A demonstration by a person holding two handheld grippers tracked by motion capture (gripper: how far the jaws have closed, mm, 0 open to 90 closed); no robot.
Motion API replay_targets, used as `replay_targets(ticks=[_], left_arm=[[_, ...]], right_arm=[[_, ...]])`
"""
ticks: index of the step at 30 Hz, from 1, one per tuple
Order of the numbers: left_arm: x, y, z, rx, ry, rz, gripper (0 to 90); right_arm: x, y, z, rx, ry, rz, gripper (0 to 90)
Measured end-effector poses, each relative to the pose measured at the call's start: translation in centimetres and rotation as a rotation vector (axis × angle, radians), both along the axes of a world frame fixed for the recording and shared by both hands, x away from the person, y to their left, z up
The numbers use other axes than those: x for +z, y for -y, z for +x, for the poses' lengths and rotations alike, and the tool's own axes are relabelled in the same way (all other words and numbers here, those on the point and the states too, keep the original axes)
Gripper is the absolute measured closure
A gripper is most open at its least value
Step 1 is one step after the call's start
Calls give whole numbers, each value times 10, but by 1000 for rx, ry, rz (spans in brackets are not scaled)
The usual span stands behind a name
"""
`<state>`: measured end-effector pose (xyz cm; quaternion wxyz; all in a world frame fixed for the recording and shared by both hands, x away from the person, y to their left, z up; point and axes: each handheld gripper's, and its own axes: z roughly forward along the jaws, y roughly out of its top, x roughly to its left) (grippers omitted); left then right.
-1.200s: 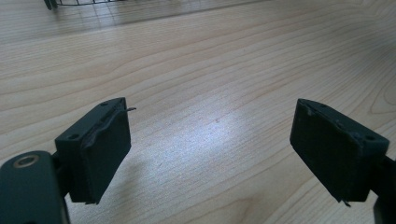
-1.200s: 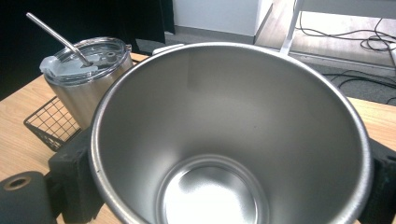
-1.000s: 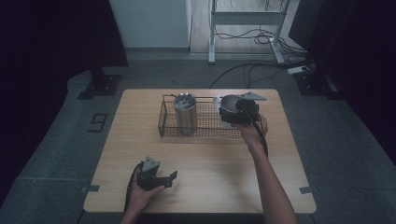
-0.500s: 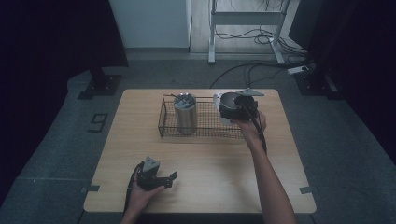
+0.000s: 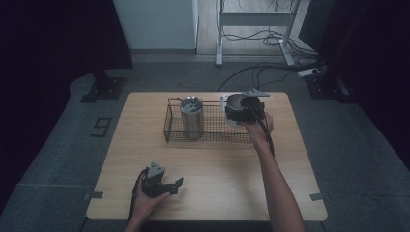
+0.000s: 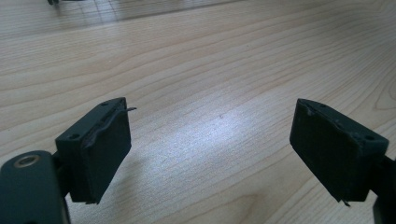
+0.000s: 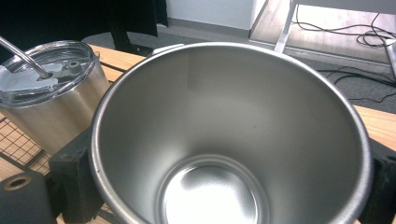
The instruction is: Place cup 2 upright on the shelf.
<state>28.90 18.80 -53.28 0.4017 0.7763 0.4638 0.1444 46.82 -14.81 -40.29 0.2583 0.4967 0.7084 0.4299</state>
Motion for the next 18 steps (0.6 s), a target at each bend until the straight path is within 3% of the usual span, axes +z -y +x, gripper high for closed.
replay_targets(ticks=[18], left_arm=[[-2,1,0,-1,-6,4,129]], right_arm=[[-12,-1,9,0,-23,2,69]])
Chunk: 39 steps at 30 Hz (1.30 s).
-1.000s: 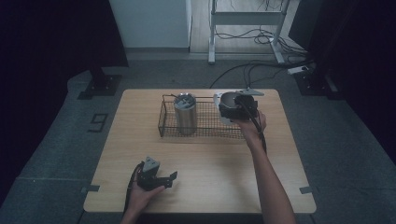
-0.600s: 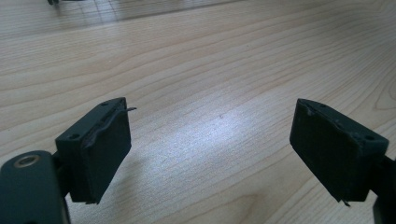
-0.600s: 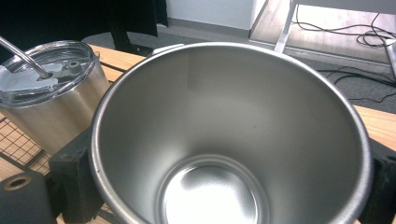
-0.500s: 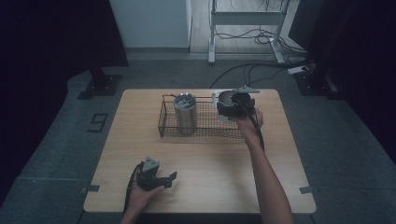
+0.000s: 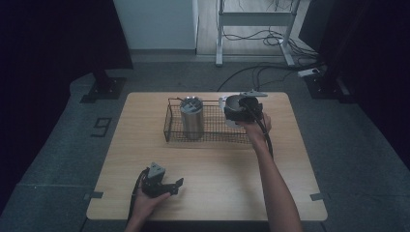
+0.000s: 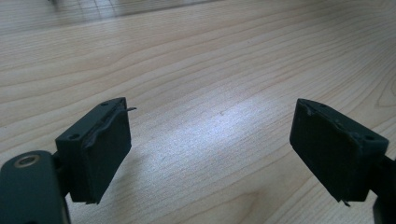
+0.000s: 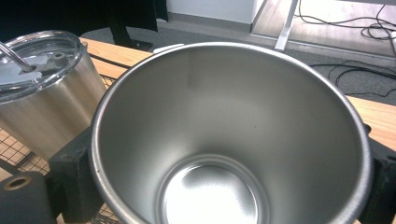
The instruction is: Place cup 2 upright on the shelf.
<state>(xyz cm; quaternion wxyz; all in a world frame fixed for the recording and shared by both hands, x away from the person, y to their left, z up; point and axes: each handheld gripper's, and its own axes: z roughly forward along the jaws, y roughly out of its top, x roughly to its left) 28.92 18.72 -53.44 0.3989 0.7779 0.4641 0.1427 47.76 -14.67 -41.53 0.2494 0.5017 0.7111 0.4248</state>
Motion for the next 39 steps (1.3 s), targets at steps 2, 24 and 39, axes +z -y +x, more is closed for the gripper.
replay_targets(ticks=[2,24,39], left_arm=[[0,0,0,-2,1,2,129],[-1,0,0,0,-4,5,129],[-2,1,0,-2,-5,7,129]], right_arm=[[-2,0,1,-1,-3,-2,70],[-24,3,10,-17,-41,-5,69],[-38,5,14,-23,-59,-16,69]])
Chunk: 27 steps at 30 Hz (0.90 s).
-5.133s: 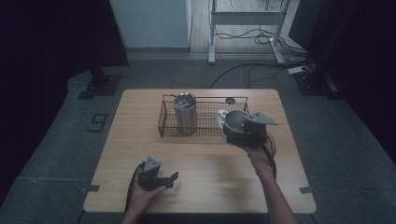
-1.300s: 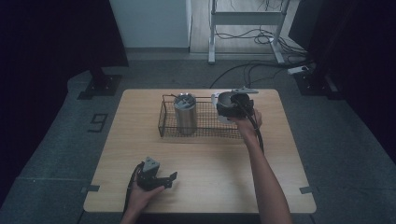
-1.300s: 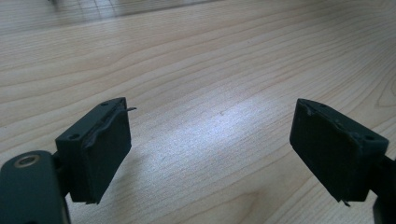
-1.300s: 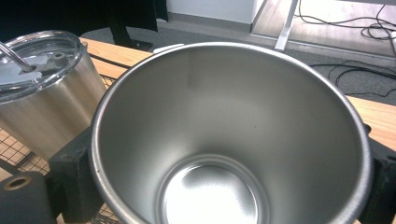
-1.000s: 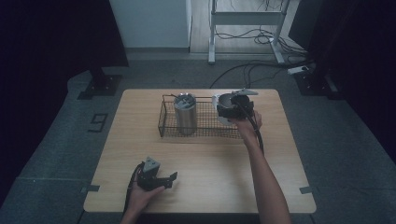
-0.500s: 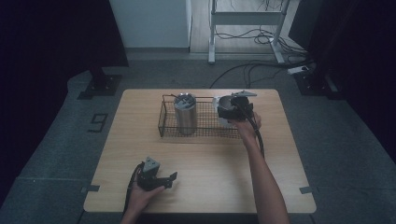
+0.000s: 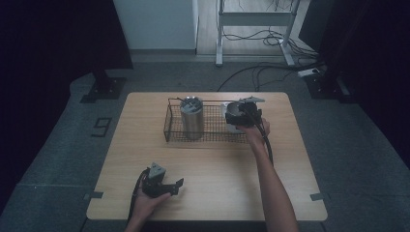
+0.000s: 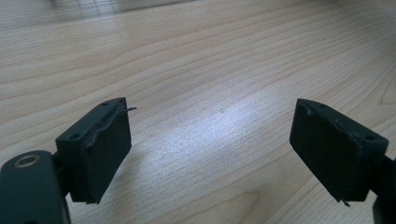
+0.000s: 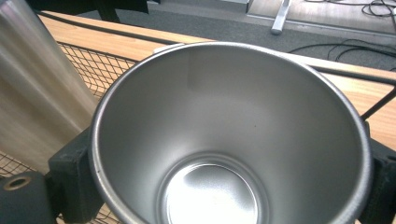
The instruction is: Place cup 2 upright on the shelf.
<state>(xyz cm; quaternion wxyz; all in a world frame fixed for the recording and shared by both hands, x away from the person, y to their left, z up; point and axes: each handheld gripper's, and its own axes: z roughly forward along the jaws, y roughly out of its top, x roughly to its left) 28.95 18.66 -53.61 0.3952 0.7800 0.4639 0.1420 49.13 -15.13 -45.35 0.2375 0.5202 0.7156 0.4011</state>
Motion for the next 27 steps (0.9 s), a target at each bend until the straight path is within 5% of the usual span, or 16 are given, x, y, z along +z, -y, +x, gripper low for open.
replay_targets(ticks=[27], left_arm=[[-1,0,0,-2,-3,4,129]], right_arm=[[-22,-4,6,-7,-48,-22,69]])
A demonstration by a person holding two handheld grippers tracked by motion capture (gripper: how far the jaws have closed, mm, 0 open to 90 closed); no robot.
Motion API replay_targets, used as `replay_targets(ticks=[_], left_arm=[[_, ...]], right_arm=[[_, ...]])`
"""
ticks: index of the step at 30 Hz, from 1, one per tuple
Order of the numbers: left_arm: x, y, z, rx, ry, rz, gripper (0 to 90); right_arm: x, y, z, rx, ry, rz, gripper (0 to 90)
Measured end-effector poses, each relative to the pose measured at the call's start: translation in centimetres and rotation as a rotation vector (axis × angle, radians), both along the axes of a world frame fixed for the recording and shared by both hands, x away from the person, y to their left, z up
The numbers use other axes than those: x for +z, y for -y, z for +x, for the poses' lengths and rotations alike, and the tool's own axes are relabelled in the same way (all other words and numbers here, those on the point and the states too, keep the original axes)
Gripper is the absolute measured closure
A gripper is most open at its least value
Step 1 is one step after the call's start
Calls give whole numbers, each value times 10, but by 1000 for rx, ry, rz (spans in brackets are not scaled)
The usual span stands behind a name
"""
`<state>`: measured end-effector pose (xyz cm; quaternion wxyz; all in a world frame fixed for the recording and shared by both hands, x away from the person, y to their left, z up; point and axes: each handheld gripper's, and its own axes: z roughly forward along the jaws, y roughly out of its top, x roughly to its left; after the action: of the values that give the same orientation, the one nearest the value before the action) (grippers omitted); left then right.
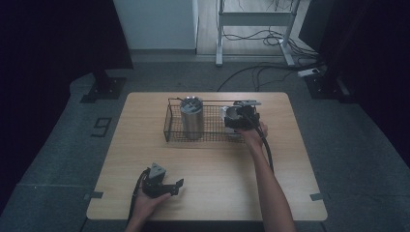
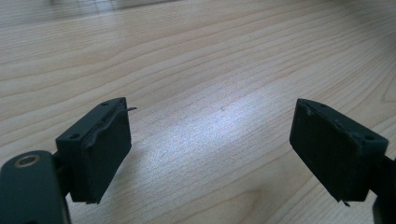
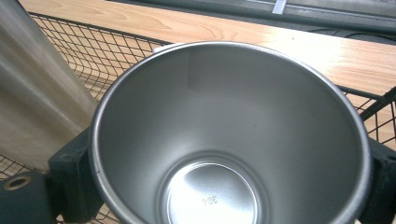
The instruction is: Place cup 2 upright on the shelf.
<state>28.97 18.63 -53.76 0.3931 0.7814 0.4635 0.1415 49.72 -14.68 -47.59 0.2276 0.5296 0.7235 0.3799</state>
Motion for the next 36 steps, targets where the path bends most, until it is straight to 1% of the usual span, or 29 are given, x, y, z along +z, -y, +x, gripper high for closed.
replay_targets(ticks=[6,9,11,15,26,28,30,32,35,36], left_arm=[[-1,0,0,1,-1,1,130],[-1,0,0,0,-2,1,130],[-1,0,0,-1,-3,2,130],[-1,0,0,-1,-3,5,130],[-1,0,0,-2,-4,7,130],[-1,0,0,-2,-5,8,130],[-1,0,0,-2,-3,7,130],[-1,0,0,-2,-4,7,130],[-1,0,0,-3,-4,8,130],[-2,0,0,-4,-6,9,130]], right_arm=[[-3,-2,1,4,-6,-4,69],[-4,-2,1,5,-8,-13,69],[-5,-4,1,7,-6,-28,69],[-5,-4,1,9,-8,-27,69],[-8,-4,1,-6,-33,-48,68],[-11,-5,1,-10,-45,-51,68],[-13,-5,1,-10,-46,-55,69],[-14,-4,-1,-16,-38,-46,68],[-15,-3,-2,-24,-38,-42,68],[-16,-2,-3,-36,-43,-56,66]])
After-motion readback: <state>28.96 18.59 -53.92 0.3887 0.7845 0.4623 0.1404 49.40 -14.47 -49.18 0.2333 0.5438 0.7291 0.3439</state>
